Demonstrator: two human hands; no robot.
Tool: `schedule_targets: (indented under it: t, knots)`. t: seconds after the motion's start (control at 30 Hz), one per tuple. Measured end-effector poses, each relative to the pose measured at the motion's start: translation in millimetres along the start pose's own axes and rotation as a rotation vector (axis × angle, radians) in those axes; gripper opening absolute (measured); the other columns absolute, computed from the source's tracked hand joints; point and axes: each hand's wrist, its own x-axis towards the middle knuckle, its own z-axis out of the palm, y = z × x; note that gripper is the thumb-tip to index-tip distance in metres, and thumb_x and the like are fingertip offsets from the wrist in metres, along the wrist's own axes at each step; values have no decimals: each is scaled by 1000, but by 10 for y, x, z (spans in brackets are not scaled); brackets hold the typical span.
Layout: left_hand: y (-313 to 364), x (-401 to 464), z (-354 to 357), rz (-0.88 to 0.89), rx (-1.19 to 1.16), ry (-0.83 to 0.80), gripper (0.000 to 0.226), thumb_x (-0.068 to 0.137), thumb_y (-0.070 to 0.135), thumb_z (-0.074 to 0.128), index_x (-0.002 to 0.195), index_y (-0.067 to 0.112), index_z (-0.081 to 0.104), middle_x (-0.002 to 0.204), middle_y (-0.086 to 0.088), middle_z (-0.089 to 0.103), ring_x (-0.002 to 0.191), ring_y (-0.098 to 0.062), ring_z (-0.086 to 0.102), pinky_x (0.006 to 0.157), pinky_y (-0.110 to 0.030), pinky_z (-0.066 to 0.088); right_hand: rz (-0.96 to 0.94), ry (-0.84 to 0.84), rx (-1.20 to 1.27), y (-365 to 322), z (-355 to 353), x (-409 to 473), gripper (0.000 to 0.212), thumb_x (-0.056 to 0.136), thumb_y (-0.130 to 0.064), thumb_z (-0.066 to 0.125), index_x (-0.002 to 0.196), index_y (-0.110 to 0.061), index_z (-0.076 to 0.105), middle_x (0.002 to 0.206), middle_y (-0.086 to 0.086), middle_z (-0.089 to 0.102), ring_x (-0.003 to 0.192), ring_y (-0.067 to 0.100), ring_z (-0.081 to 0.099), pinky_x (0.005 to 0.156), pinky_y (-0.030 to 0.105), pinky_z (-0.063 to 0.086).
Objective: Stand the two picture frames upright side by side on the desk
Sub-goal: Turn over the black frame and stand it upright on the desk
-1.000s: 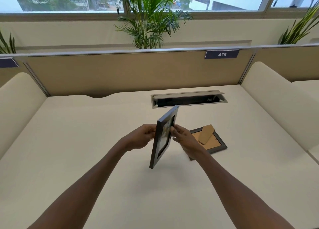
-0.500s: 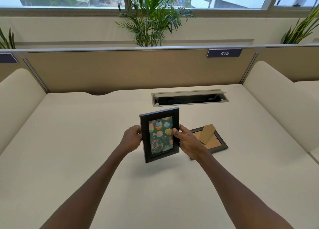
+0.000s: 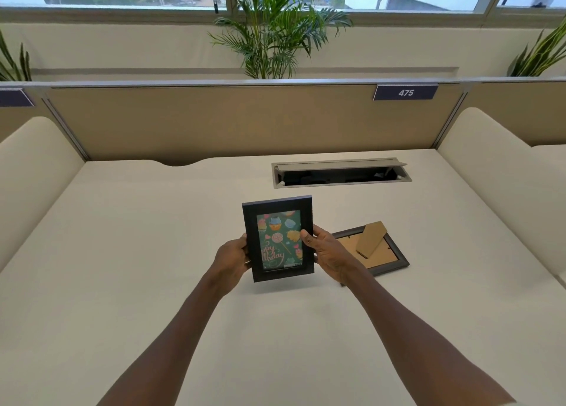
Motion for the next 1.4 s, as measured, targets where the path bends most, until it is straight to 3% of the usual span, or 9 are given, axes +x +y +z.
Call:
schedule_targets:
  t: [0.13, 0.33, 0.53, 0.63, 0.9, 1.07, 1.2, 1.33, 1.4]
  knots:
    - [-49, 40, -11, -14, -22, 20, 34, 107, 18, 31, 105, 19, 66, 109, -7, 72, 103, -25, 67, 80, -38, 55, 77, 42, -71, 31, 40, 77, 61, 79, -71, 55, 118, -26, 65, 115, -1, 74, 113, 21, 64, 91, 41, 50]
    - [-138, 93, -77, -35, -26, 30, 37, 107, 20, 33, 98, 21, 69, 100, -3, 75, 98, -21, 69, 72, -32, 55, 100, 77, -7, 165, 67, 187, 78, 64, -91, 49, 119, -39, 65, 115, -6, 74, 115, 22, 64, 103, 51, 45]
    - [-203, 148, -112, -39, -43, 44, 34, 107, 22, 34, 104, 19, 68, 108, -6, 73, 103, -24, 68, 74, -33, 57, 82, 59, -25, 181, 100, 222, 62, 65, -93, 46, 101, -50, 72, 110, -11, 75, 100, 9, 71, 91, 41, 48]
    - [-228, 137, -118, -44, -63, 61, 33, 106, 20, 36, 102, 17, 69, 100, -4, 76, 97, -22, 72, 71, -31, 59, 82, 50, -33, 182, 105, 229, 62, 64, -93, 46, 100, -50, 72, 109, -11, 75, 99, 9, 72, 89, 40, 49]
    - [-328, 61, -180, -46, -121, 104, 32, 104, 17, 37, 100, 14, 69, 86, -1, 80, 83, -19, 77, 61, -27, 60, 114, 12, -61, 179, 170, 180, 69, 67, -92, 44, 109, -44, 68, 114, -8, 74, 116, 18, 63, 108, 46, 40]
    - [-351, 53, -259, -34, -106, 151, 32, 103, 16, 37, 101, 12, 69, 92, -6, 79, 86, -21, 76, 67, -32, 60, 129, -24, -83, 185, 247, 146, 72, 71, -88, 40, 118, -38, 61, 126, -1, 67, 120, 21, 59, 113, 49, 36]
    - [-337, 24, -298, -29, -129, 151, 31, 105, 19, 37, 102, 15, 68, 97, -4, 77, 94, -24, 72, 77, -39, 57, 134, -52, -89, 200, 253, 135, 89, 71, -90, 40, 136, -31, 51, 133, 0, 63, 126, 21, 55, 114, 47, 33]
    - [-437, -70, -289, -54, -153, 174, 36, 107, 34, 33, 104, 16, 63, 104, -5, 73, 100, -24, 68, 91, -42, 52, 130, -44, -88, 239, 180, 55, 73, 80, -85, 32, 121, -31, 59, 123, -2, 66, 121, 19, 57, 111, 44, 33]
    - [-518, -119, -262, -53, -157, 241, 40, 107, 38, 31, 108, 12, 62, 107, -7, 71, 103, -26, 66, 97, -42, 48, 118, 12, -91, 237, 105, 20, 77, 79, -85, 33, 120, -26, 61, 122, 0, 65, 117, 18, 57, 107, 42, 36]
